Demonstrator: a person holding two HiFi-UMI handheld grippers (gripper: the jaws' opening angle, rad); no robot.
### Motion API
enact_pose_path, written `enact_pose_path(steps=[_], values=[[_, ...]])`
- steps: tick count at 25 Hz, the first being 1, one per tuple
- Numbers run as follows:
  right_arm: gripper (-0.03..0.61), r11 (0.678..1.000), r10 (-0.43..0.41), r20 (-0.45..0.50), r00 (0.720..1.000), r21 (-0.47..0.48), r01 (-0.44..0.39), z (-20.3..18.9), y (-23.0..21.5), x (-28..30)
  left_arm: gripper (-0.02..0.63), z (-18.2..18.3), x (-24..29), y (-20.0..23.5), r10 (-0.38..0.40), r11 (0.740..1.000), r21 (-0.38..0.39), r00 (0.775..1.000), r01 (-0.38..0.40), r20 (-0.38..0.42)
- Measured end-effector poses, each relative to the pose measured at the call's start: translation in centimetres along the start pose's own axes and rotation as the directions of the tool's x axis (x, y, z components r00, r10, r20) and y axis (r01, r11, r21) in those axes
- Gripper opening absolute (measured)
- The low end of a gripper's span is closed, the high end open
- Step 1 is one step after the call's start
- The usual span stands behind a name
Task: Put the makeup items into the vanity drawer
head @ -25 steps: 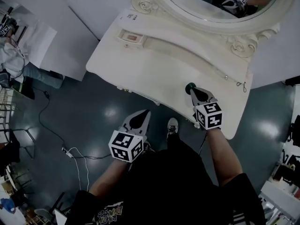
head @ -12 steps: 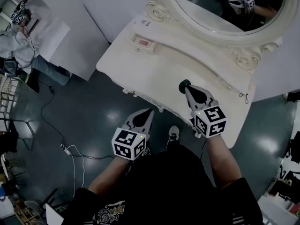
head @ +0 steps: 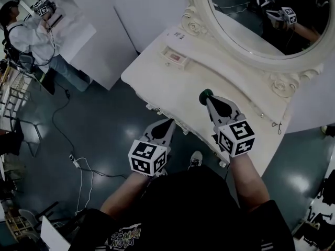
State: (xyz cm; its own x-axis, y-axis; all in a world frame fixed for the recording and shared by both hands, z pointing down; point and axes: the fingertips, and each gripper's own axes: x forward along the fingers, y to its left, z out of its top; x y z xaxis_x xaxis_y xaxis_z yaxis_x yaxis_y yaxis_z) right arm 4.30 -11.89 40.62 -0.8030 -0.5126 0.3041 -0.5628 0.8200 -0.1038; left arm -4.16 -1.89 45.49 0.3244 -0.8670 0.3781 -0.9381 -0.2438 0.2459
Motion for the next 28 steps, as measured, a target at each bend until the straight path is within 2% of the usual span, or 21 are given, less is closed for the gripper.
enact_pose_path(steps=[16,23,28], values=[[0.029,0.99,0.144,0.019,0.989,-0.012,-0.144,2.4,-2.1,4.3,0.008,3.2,4.1,1.8,0.153,0.988,-0.04,0.987,-0.152,0.04],[0.029,0.988,0.151,0.019,0.988,0.008,-0.152,1.8,-3.6,5.7,0.008,3.6,5.9,2.4,0.175,0.984,-0.024,0.984,-0.175,0.03],[0.029,0.991,0.131,0.02,0.991,0.016,-0.132,1.9,-4.3,7.3,0.008,4.3,7.3,3.9,0.155,0.988,-0.008,0.988,-0.155,0.023]])
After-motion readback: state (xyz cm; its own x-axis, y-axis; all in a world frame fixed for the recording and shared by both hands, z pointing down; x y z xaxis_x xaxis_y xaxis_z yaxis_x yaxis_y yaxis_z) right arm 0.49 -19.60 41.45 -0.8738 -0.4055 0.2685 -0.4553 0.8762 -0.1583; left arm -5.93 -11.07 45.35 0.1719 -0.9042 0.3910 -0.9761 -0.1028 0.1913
